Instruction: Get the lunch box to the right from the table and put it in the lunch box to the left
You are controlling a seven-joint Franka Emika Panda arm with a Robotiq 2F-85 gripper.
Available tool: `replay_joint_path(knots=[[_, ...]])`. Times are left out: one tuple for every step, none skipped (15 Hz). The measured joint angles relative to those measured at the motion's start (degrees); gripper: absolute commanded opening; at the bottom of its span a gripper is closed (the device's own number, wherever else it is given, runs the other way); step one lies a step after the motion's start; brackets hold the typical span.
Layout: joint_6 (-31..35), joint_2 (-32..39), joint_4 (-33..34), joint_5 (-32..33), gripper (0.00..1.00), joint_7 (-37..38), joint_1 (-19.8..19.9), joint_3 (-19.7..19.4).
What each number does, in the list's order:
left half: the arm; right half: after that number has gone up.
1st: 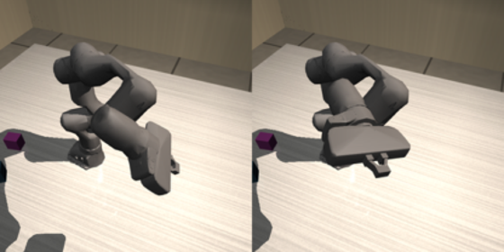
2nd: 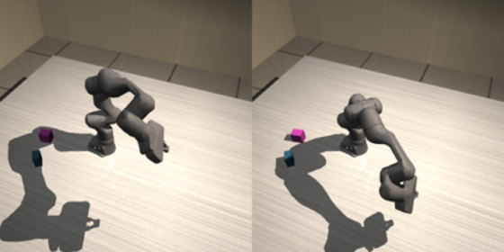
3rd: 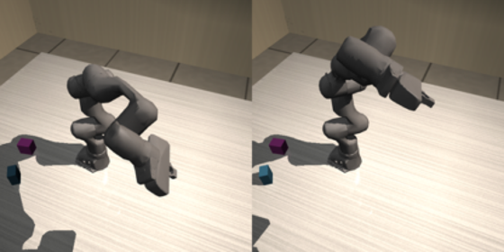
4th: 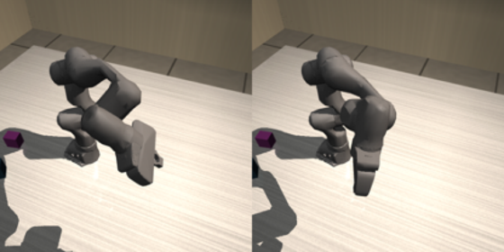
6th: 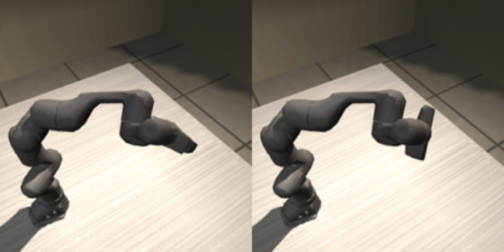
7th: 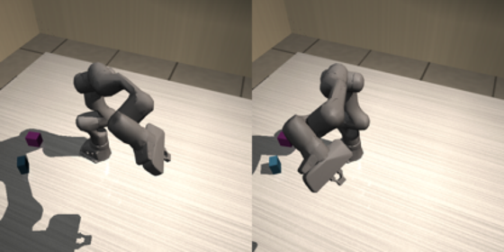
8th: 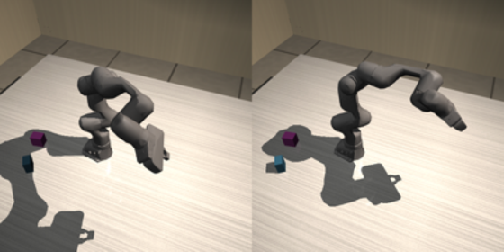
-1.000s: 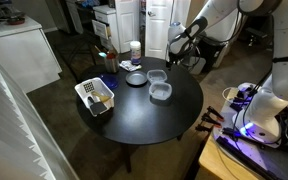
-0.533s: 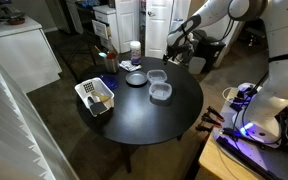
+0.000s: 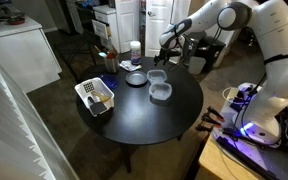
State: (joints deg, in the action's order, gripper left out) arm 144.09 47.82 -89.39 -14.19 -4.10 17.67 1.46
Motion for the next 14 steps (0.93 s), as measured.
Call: replay_joint_path(knots=[[0.0,1.3,1.0,-0.9,1.0,0.7,-0.1,0.4],[0.0,2.6,2.0,-1.5,1.0,1.6,-0.2,0.6],[0.0,4.0,2.9,-1.8,1.0,2.6,-0.5,0.6],[0.0,5.4,3.7,-1.8,1.0,3.8,-0.7,0.6],[0.0,6.7,4.4,-1.8,1.0,5.0,-1.1,0.4],[0.0,8.0,5.0,-1.8,1.0,6.1,-1.6,-0.1],[0.0,9.2,5.5,-1.8,1.0,6.9,-1.9,-0.5],[-0.1,10.1,6.0,-1.8,1.0,7.5,-2.3,-0.9],[-0.2,10.9,6.4,-1.8,1.0,7.9,-2.4,-1.2],[-0.3,11.5,6.8,-1.8,1.0,8.2,-2.5,-1.4],[-0.3,11.9,7.1,-1.8,1.0,8.4,-2.5,-1.6],[-0.3,12.0,7.2,-1.8,1.0,8.4,-2.5,-1.8],[-0.3,12.0,7.2,-1.8,1.0,8.4,-2.5,-1.8],[-0.3,11.9,7.2,-1.8,1.0,8.4,-2.6,-1.8]])
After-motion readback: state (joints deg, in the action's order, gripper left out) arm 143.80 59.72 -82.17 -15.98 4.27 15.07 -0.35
